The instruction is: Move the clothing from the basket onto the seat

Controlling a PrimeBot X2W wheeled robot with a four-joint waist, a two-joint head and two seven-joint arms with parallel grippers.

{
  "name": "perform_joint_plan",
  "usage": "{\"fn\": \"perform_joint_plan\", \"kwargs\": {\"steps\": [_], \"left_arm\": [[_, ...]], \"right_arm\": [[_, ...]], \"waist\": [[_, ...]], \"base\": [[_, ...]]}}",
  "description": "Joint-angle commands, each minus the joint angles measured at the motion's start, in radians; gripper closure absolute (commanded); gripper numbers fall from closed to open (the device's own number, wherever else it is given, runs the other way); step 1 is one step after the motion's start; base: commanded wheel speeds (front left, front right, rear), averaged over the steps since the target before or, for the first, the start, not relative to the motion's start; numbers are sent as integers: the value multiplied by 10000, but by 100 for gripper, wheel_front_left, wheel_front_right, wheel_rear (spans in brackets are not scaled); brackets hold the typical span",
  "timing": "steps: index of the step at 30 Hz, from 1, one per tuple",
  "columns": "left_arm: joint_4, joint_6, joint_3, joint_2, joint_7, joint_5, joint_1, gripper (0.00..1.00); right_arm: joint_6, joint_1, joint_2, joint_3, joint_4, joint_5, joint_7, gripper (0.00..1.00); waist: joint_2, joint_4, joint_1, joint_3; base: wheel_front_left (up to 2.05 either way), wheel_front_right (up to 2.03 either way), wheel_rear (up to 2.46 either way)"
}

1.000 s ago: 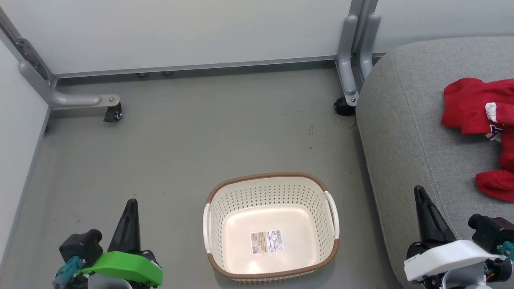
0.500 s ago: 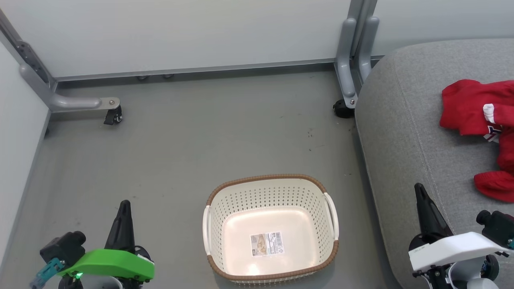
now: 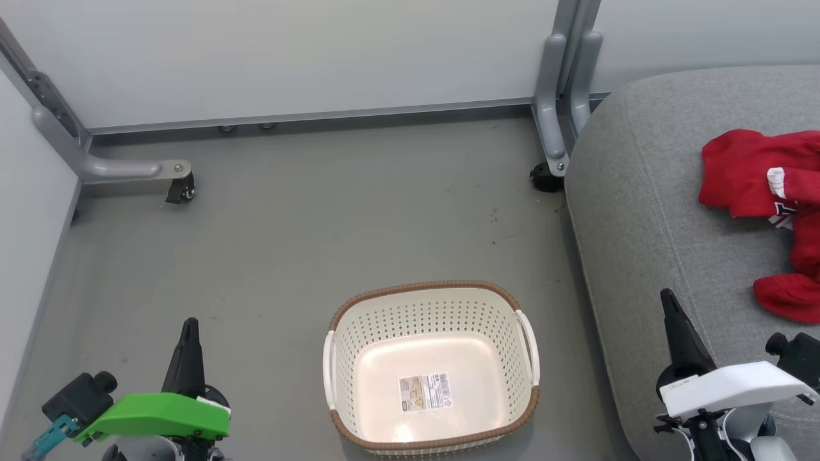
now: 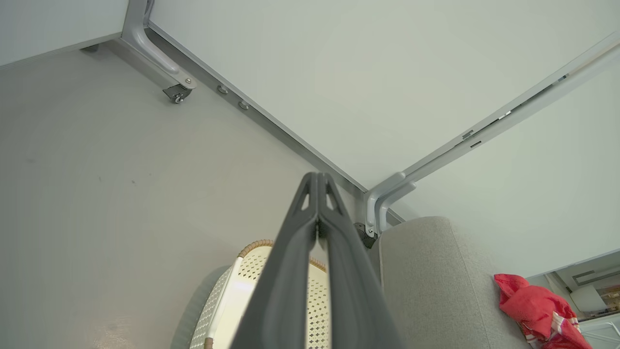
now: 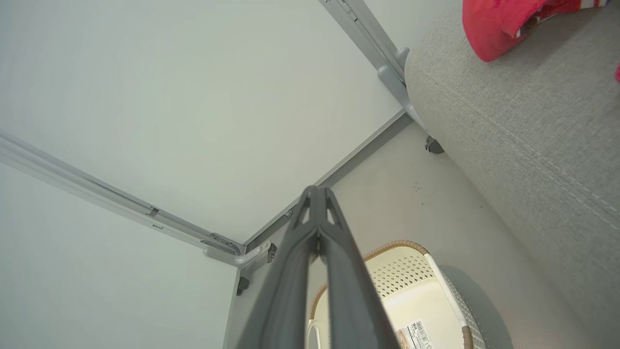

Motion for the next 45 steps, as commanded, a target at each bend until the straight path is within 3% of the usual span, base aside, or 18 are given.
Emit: {"fn": "perform_joint_plan", "kwargs": {"steps": [1,45], "left_arm": [[-121,-63,84,14,60,-311,-280,100],[-207,-188,781,-158,1262,-4777,-512,100]], "right_arm": [[1,-259,-71,-29,-30,344,56,100],[2,-997,-119,-242,1106,5019,688,100]], "waist": [[0,-3,0,-9],[0,-74,0,-295]], "base": [[0,0,0],[0,0,0]]}}
